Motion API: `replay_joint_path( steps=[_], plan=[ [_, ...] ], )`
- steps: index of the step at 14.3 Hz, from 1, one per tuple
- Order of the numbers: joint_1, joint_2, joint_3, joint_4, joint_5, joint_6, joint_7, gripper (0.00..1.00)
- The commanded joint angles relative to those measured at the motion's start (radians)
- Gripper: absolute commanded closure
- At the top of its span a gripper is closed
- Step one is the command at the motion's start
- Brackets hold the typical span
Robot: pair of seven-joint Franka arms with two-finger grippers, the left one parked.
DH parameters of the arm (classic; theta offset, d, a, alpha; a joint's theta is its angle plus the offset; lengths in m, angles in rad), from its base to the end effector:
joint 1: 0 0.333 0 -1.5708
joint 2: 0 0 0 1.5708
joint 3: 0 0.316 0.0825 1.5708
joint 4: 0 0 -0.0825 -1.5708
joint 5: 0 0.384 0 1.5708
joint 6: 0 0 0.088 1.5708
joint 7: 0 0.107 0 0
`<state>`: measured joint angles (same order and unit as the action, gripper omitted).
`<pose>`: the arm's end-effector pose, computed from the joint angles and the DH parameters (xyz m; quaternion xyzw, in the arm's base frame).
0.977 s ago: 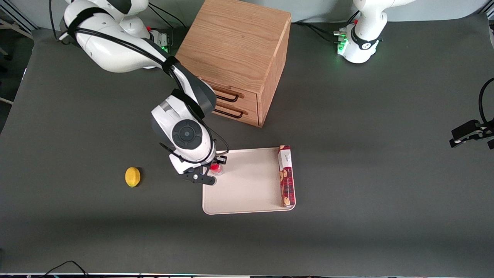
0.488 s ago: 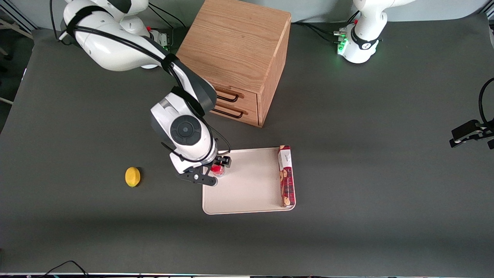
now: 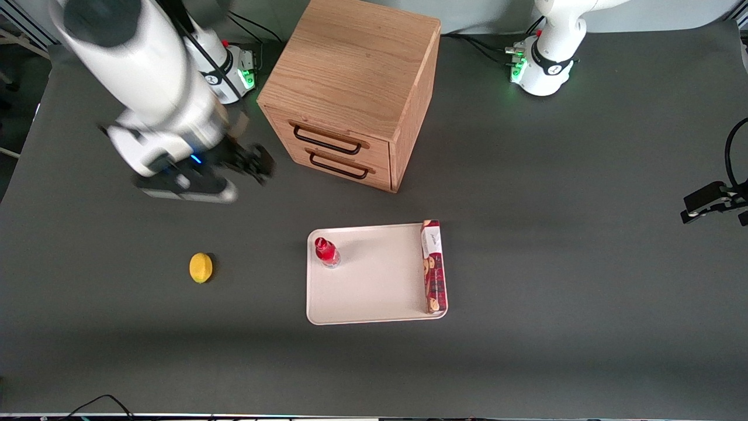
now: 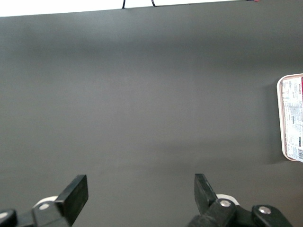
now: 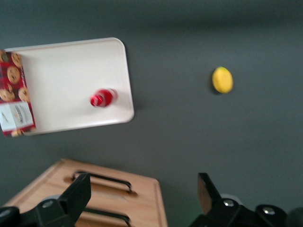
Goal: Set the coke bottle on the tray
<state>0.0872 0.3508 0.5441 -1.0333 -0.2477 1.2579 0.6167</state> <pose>0.5504 0.2692 0.6585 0.9980 -0.0361 -0.0172 0.0485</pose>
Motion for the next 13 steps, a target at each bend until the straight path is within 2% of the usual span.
replay_joint_path(
  steps=[1,2,4,5,7,10,13],
  plan=[
    [0.002,-0.169,-0.212,-0.048,0.150,-0.106,-0.187,0.00],
    [0.006,-0.221,-0.298,-0.080,0.194,-0.142,-0.259,0.00],
    [-0.003,-0.320,-0.413,-0.219,0.205,-0.141,-0.395,0.00],
    [-0.001,-0.358,-0.484,-0.297,0.208,-0.112,-0.449,0.00],
    [-0.001,-0.413,-0.562,-0.475,0.208,-0.001,-0.512,0.00],
    [-0.001,-0.447,-0.595,-0.670,0.208,0.170,-0.517,0.00],
    [0.005,-0.426,-0.595,-0.689,0.214,0.215,-0.515,0.00]
  ],
)
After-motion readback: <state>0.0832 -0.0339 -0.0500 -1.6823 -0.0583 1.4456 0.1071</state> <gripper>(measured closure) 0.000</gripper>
